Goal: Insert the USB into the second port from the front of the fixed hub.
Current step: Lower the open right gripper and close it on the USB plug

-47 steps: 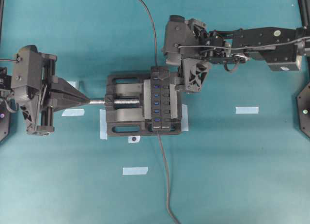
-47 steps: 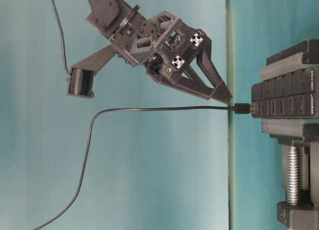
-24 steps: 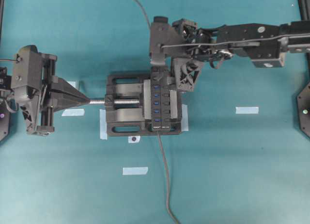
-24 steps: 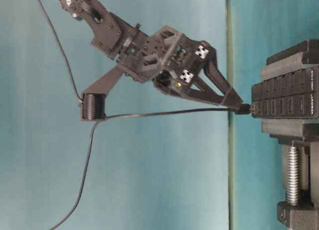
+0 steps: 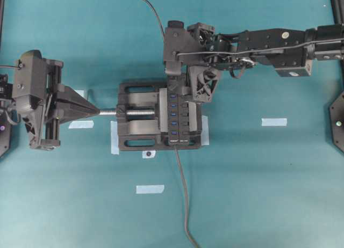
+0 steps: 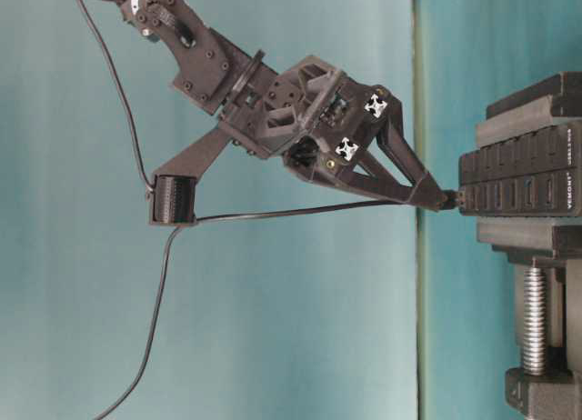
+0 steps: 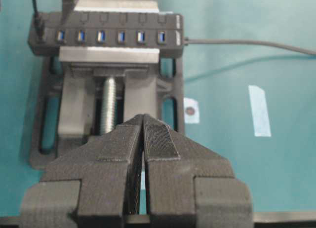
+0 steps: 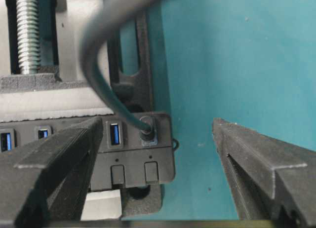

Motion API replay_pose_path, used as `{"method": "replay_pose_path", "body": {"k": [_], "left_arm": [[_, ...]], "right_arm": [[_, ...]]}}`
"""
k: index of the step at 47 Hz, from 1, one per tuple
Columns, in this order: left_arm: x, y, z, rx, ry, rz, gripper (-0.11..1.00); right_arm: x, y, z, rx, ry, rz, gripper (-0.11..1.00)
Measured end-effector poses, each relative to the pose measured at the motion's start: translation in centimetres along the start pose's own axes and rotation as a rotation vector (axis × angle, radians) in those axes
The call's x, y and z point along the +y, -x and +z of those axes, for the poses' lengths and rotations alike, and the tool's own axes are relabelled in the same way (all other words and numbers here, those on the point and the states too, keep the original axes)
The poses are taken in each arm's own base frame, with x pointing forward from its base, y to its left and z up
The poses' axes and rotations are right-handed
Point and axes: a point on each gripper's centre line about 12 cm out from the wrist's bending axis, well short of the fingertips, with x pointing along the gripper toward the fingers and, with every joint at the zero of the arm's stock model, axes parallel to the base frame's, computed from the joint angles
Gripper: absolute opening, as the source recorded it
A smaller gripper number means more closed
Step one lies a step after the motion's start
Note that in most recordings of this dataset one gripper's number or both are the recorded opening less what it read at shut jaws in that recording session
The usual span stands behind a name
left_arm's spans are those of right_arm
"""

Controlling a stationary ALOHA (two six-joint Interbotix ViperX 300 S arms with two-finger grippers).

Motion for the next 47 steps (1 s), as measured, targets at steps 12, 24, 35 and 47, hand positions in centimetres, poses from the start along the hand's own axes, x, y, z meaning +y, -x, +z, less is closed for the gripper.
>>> {"method": "replay_pose_path", "body": {"k": [12,24,35,47], "left_arm": [[0.0,0.0,0.0,0.0,-0.002,0.0,0.0],[0.04,0.0,0.02,-0.002,0.001,0.001,0.0],[0.0,0.03,0.04,-0.003,0.0,0.0,0.0],[0.0,0.0,0.0,0.0,-0.002,0.0,0.0]], "right_arm": [[0.01,-0.15,-0.05,0.003,-0.002,0.001,0.78],[0.08,-0.2,-0.07,0.004,0.001,0.002,0.63],[0.45,-0.53,-0.29,0.014,0.007,0.008,0.59],[0.77,-0.57,-0.21,0.013,0.012,0.013,0.43]]}}
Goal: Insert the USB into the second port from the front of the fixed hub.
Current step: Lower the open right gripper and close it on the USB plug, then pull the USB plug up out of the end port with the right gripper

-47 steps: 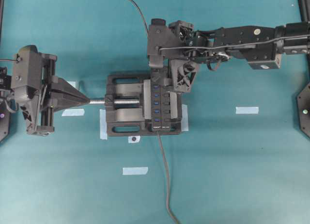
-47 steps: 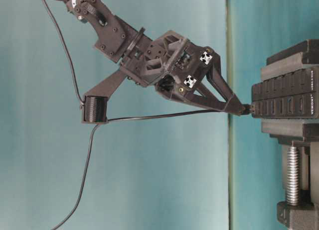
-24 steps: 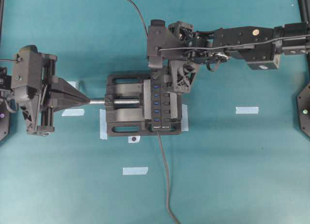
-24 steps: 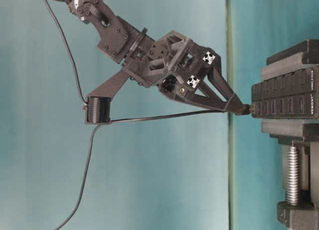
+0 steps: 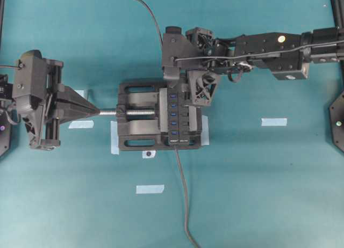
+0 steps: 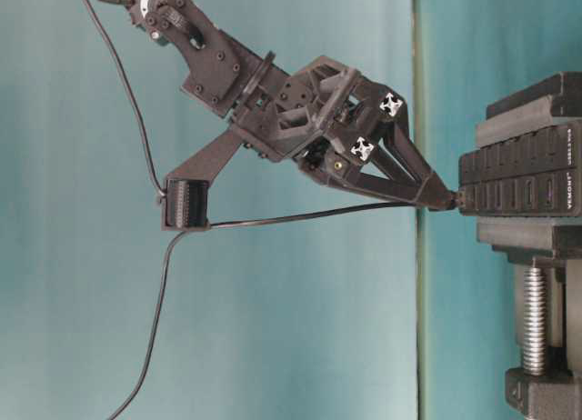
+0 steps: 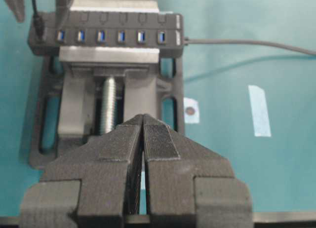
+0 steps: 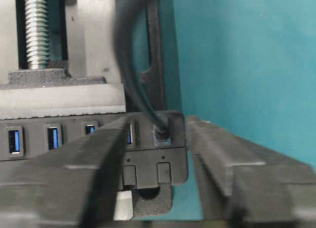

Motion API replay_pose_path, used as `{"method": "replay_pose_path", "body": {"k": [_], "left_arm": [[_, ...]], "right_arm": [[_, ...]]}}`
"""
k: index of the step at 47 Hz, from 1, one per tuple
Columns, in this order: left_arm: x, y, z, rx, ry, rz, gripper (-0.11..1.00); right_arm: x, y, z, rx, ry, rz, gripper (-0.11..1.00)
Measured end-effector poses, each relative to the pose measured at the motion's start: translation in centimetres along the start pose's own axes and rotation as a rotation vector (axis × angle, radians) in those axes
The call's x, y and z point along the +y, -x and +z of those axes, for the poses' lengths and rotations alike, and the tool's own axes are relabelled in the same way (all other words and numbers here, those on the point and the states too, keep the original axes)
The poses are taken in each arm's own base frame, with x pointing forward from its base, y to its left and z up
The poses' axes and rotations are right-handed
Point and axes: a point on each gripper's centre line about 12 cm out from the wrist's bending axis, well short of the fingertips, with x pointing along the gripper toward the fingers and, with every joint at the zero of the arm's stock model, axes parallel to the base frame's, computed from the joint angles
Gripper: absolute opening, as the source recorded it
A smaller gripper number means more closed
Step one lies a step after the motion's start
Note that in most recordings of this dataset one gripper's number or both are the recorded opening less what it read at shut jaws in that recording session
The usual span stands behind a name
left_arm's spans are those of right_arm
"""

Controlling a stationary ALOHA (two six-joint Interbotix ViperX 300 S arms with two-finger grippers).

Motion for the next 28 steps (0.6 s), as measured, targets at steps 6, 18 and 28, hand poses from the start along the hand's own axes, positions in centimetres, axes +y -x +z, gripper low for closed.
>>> {"method": "replay_pose_path", "body": {"k": [6,18,28], "left_arm": [[0.0,0.0,0.02,-0.002,0.0,0.0,0.0],[0.0,0.03,0.02,-0.002,0.003,0.0,0.0],[0.0,0.03,-0.02,-0.002,0.003,0.0,0.0]], "right_arm": [[0.0,0.04,0.01,-0.003,0.0,0.0,0.26],[-0.08,0.05,0.06,-0.004,-0.001,-0.002,0.09],[-0.08,0.05,0.06,-0.004,-0.001,-0.002,0.09]]}}
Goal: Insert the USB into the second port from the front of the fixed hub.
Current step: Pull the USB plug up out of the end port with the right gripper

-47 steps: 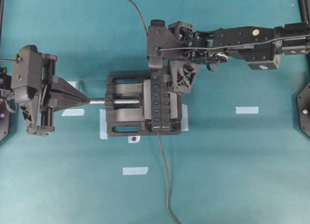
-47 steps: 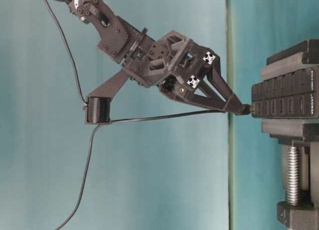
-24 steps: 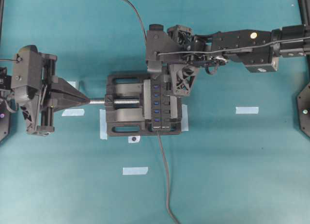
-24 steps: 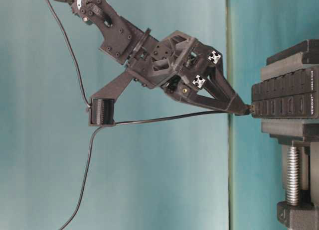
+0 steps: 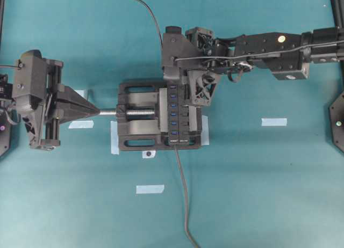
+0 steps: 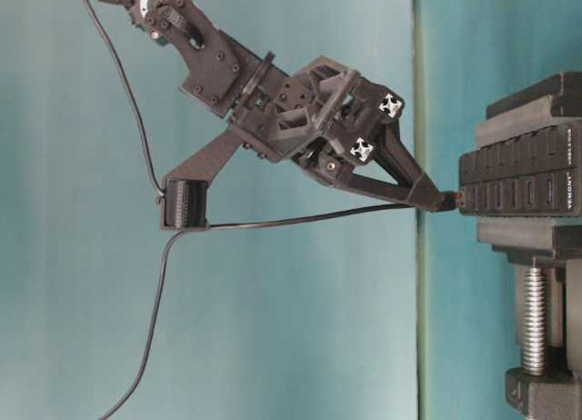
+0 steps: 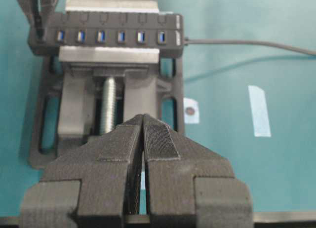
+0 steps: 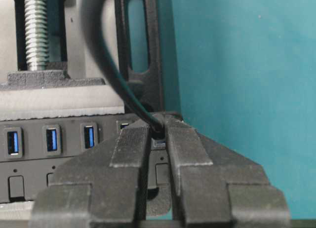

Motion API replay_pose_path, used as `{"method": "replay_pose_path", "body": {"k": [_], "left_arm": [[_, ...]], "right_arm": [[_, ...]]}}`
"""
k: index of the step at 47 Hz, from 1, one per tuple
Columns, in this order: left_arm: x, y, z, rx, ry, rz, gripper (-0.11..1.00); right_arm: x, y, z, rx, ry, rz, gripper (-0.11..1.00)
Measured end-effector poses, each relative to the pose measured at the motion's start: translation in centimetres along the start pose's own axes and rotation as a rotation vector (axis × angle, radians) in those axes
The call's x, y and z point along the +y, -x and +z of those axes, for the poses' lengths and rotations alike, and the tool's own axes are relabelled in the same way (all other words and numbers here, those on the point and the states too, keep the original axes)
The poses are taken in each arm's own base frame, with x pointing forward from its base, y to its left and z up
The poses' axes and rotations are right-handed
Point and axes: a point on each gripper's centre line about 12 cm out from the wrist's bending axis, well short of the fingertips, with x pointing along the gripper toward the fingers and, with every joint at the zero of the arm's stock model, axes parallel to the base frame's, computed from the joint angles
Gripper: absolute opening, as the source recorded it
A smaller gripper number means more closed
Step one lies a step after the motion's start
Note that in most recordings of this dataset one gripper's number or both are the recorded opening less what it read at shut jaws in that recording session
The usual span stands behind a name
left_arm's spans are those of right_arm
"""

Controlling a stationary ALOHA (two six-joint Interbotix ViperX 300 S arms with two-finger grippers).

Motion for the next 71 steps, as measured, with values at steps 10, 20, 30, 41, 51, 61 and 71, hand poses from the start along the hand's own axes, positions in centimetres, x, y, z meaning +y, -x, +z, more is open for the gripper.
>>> {"method": "replay_pose_path", "body": {"k": [10,20,30,41,51,61,71], "left_arm": [[0.0,0.0,0.0,0.0,-0.002,0.0,0.0],[0.0,0.0,0.1,-0.002,-0.002,0.0,0.0],[0.0,0.0,0.0,0.0,0.0,0.0,0.0],[0.0,0.0,0.0,0.0,0.0,0.0,0.0],[0.0,0.0,0.1,-0.002,0.0,0.0,0.0],[0.0,0.0,0.0,0.0,-0.002,0.0,0.0],[0.0,0.0,0.0,0.0,-0.002,0.0,0.0]], "right_arm": [[0.0,0.2,0.2,-0.006,-0.002,0.001,0.09],[-0.1,1.8,1.1,-0.049,-0.015,-0.005,0.09],[-0.2,4.0,2.3,-0.106,-0.05,-0.01,0.09],[0.0,5.4,3.0,-0.14,-0.058,-0.008,0.09],[0.4,5.5,3.1,-0.142,-0.052,-0.002,0.09],[1.7,5.5,3.1,-0.129,-0.035,0.023,0.09],[3.3,6.2,3.4,-0.137,-0.045,0.055,0.09]]}}
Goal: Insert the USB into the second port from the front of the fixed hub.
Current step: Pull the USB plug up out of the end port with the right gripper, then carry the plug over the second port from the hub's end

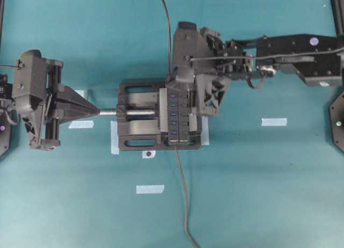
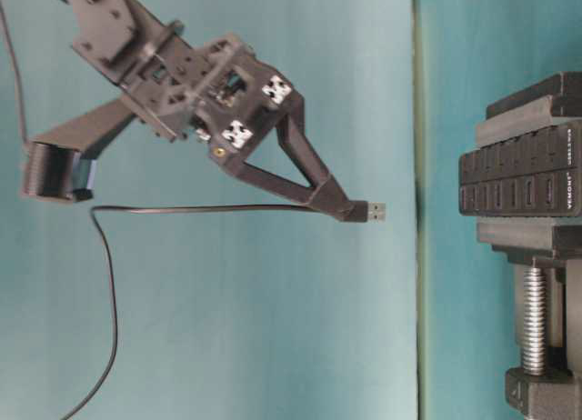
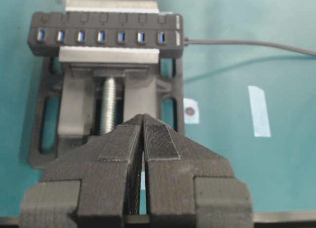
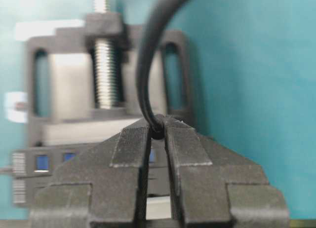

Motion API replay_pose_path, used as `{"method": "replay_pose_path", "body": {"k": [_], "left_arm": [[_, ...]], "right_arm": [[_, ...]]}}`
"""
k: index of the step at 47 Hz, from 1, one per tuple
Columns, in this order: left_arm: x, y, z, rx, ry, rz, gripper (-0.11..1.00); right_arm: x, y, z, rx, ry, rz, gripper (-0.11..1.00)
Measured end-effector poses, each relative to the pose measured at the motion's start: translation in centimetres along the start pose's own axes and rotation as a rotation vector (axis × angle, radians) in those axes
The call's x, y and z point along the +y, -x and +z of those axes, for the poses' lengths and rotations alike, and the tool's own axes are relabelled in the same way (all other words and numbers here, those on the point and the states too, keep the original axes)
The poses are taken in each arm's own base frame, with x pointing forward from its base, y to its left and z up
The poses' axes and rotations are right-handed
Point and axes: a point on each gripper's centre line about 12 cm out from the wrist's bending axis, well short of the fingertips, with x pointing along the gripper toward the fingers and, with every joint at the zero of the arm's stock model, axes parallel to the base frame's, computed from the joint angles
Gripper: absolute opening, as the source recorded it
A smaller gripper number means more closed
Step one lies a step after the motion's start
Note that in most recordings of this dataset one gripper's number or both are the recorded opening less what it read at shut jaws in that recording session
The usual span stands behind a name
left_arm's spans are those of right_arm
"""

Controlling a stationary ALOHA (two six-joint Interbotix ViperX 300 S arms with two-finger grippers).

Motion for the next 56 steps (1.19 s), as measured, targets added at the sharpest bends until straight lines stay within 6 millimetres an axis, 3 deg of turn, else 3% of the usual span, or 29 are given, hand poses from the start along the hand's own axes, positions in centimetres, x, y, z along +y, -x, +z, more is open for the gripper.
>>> {"method": "replay_pose_path", "body": {"k": [17,37,56], "left_arm": [[0.0,0.0,0.0,-0.002,0.0,0.0,0.0],[0.0,0.0,0.0,-0.002,0.0,0.0,0.0],[0.0,0.0,0.0,-0.003,0.0,0.0,0.0]], "right_arm": [[2.7,0.0,-0.8,0.02,-0.015,0.048,0.09],[3.2,-0.4,-2.0,0.023,-0.032,0.055,0.07],[4.2,-2.5,-3.2,0.061,-0.015,0.07,0.07]]}}
